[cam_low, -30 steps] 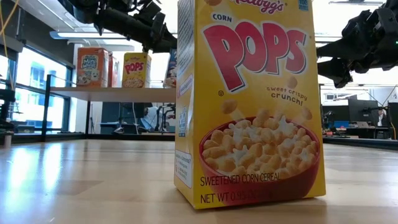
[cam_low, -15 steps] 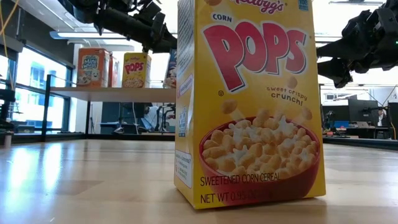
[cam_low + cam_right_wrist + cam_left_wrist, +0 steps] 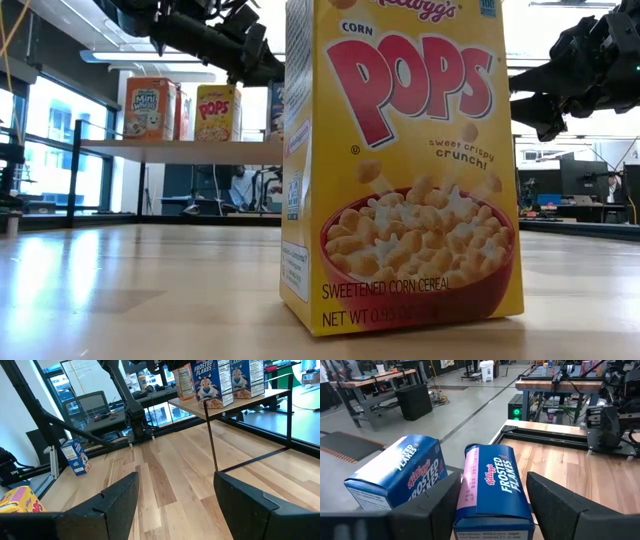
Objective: Stack cereal on shelf
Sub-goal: Put the top blue cereal box on the shelf aligned with the other blue cereal box
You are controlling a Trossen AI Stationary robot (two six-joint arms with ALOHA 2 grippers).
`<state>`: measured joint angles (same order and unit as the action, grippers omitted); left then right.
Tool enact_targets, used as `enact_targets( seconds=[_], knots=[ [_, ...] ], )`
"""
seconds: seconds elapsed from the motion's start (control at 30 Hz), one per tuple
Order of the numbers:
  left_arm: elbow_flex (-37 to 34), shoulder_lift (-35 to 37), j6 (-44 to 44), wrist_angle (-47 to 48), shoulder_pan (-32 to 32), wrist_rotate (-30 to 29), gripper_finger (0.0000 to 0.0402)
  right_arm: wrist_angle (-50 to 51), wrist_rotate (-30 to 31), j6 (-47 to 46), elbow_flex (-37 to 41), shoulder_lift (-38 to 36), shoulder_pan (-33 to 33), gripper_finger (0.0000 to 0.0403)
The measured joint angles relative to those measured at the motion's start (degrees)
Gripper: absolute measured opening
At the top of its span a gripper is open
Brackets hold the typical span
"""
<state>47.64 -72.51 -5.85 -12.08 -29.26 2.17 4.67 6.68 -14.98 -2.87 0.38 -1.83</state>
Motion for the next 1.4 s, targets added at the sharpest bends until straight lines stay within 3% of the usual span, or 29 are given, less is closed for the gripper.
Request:
enact_targets(
  seconds=[0.37, 0.93, 1.17, 1.4],
  knots=[
    [-0.2, 2.7, 0.5, 1.2, 2.5, -6.4, 0.023, 0.0, 0.0, 0.0, 0.0, 0.0, 0.0, 0.025],
    [-0.2, 4.5, -0.2, -4.9, 5.7, -7.2, 0.023, 0.0, 0.0, 0.0, 0.0, 0.0, 0.0, 0.025],
    [-0.1, 8.0, -0.2, -2.8, 10.1, -8.1, 0.023, 0.0, 0.0, 0.0, 0.0, 0.0, 0.0, 0.025],
    [-0.1, 6.5, 0.0, 2.9, 16.6, -15.5, 0.023, 0.0, 0.0, 0.0, 0.0, 0.0, 0.0, 0.025]
  ],
)
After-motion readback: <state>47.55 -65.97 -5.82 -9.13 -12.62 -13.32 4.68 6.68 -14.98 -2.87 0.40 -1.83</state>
